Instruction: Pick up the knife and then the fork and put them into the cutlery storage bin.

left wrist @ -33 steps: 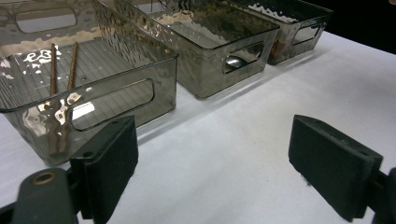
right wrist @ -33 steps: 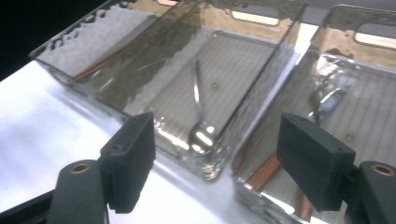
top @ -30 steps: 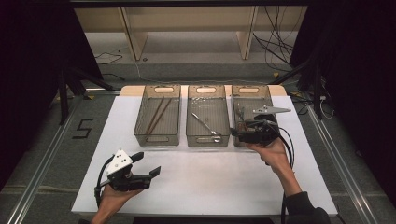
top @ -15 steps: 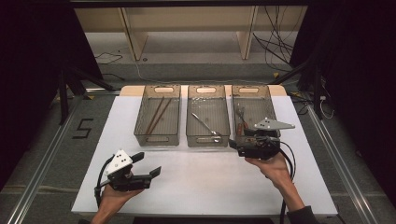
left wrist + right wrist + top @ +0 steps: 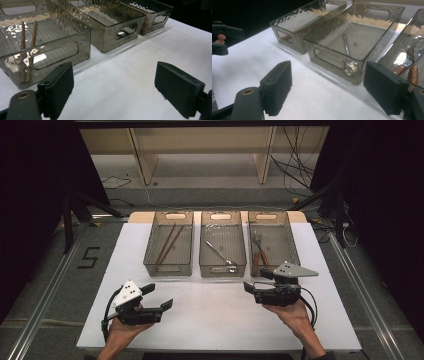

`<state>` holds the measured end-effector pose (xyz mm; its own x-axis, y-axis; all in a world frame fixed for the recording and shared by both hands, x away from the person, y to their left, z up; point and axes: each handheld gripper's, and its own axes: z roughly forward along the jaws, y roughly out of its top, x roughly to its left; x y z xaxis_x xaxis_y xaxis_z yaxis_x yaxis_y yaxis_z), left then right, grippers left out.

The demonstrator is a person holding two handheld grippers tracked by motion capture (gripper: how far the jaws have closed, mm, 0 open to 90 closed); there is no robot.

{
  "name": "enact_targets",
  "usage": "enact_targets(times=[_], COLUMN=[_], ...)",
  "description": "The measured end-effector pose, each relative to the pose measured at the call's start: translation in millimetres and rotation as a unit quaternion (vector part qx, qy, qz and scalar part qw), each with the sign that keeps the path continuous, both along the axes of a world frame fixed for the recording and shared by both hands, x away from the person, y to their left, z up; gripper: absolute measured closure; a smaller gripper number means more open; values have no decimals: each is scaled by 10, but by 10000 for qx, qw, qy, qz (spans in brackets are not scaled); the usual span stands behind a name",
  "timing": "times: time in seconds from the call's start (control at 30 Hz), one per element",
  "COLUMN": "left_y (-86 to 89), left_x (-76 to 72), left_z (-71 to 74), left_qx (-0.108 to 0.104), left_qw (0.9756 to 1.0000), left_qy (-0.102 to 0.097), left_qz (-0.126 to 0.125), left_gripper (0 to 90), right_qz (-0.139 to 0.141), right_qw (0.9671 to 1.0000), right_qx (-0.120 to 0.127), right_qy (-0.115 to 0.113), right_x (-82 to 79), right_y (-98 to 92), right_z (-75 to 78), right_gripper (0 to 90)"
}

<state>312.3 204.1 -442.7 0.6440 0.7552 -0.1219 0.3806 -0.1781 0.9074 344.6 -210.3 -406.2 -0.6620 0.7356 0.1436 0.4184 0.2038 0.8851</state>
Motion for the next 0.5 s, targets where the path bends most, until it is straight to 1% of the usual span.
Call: enact_targets(times=[0.07,0.13,0.2,0.47,0.5], left_y=[0,-1,-1,0,-2], left_x=[0,-3,-3,-10,-12], left_z=[0,2,3,5,5], left_qx=[-7,-10,-37,-72,-82], left_qw=[10000,10000,10000,10000,10000], left_qy=[7,7,14,19,18], left_qz=[-10,-22,-31,-54,-54], left_gripper=[153,153,153,153,153], right_qz=[49,51,108,89,96], right_qw=[10000,9999,9999,9997,9998], right_qx=[9,-43,-54,104,93], right_qy=[12,-88,-84,-179,-178], right_x=[-36,-81,-109,-250,-266], right_y=[5,5,0,-64,-74], right_z=[-18,-43,-77,-182,-195], right_gripper=[230,230,226,225,221])
